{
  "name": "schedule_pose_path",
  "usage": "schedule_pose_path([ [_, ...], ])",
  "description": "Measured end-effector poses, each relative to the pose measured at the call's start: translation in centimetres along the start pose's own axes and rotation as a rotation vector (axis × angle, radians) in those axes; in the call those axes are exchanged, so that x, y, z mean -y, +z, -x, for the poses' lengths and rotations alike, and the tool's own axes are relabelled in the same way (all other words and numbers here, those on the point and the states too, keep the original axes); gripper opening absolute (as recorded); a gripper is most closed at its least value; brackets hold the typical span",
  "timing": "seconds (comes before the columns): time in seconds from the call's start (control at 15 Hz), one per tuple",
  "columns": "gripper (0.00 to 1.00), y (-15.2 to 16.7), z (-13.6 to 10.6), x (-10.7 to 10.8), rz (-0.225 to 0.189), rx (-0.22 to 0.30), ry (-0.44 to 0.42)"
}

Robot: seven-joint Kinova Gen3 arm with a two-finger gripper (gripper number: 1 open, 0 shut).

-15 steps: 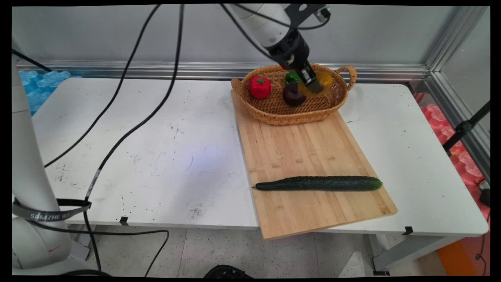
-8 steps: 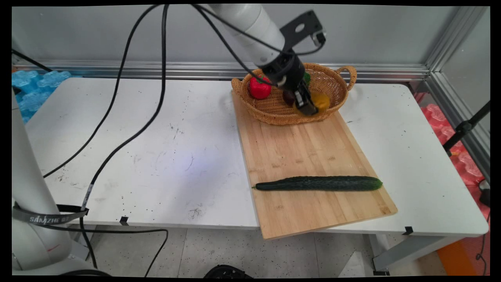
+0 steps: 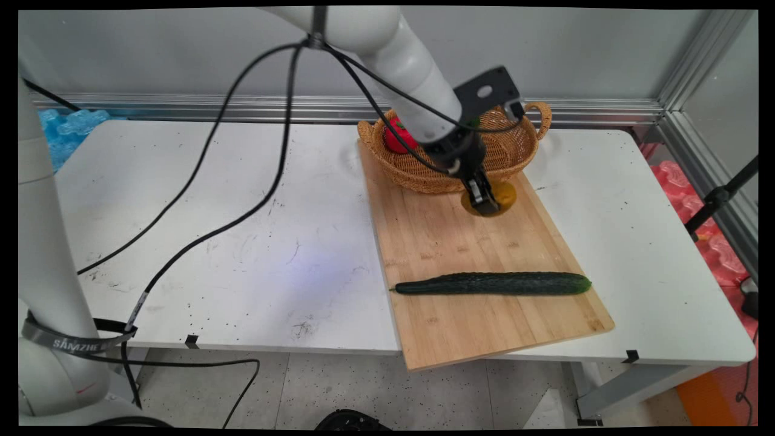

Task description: Place the picked object on the cutting board

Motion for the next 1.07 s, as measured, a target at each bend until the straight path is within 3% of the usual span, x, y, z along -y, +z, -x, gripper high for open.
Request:
schedule_pose_path([
  [0.53, 0.0, 5.2, -0.7, -0.4, 0.021, 0.033, -0.028],
  [1.07, 0.0, 8.2, -0.7, -0.1, 0.024, 0.038, -0.052],
])
